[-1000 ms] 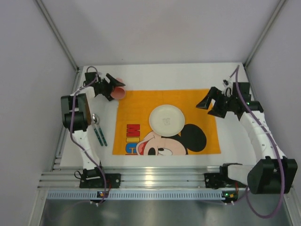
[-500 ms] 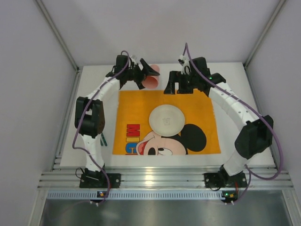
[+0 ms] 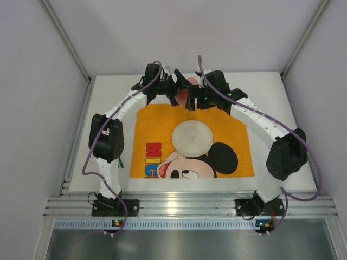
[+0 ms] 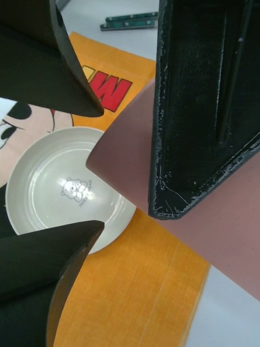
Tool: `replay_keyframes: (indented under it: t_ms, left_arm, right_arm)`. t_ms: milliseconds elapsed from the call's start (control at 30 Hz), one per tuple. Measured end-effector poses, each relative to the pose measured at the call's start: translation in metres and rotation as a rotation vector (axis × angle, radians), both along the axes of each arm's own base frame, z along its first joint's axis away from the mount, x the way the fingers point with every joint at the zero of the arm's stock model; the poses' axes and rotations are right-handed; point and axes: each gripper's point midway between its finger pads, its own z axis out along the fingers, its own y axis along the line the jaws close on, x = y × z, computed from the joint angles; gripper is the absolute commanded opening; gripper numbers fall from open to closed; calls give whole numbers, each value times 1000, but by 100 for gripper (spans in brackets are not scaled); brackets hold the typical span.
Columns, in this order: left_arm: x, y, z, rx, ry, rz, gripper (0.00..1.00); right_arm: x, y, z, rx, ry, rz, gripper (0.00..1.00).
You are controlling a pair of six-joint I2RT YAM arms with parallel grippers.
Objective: Set the dinner table for one person
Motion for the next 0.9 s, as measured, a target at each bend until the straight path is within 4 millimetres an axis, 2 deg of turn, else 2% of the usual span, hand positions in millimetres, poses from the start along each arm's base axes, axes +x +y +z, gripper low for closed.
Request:
replay_keyframes:
  t_ms: [67,100,167,200,300,367,433,467,500,600,700,900]
  left_arm:
    - [-1,-2,1,-10,18,3,51]
    - [-2,-3,2,-15,27,4,51]
    - [-3,-5,4,-26,40,8,50]
    - [-2,-7,5,-30,39,12,50]
    - [3,-8,9,-43,34,37,50]
    - [6,-8,15,-63,32,49,50]
    - [8,-9,20,-80,28,59,50]
    - [7,-9,22,-86,29,61,50]
    - [6,-8,24,-91,30,63,49]
    - [4,-7,30,-100,32,68,49]
    - [0,-9,33,-107,31,57,48]
    - [-10,-17,33,-111,46,23,48]
  right_arm:
    - [2,0,-7,-26,-29,-26,67]
    - [4,-1,-11,-41,-43,-43,55]
    - [7,-3,-18,-77,-71,-74,41]
    - [8,-3,-20,-88,-81,-83,27]
    - [12,0,-16,-118,-135,-113,19]
    - [15,-3,-13,-142,-170,-144,19]
    - [18,-10,-13,-164,-194,-175,23]
    - [19,-13,-10,-168,-205,-188,28]
    - [19,-16,-9,-172,-211,-193,40]
    - [16,-17,4,-159,-241,-175,52]
    - [9,-13,29,-97,-289,-148,56]
    - [2,-11,84,26,-410,-140,56]
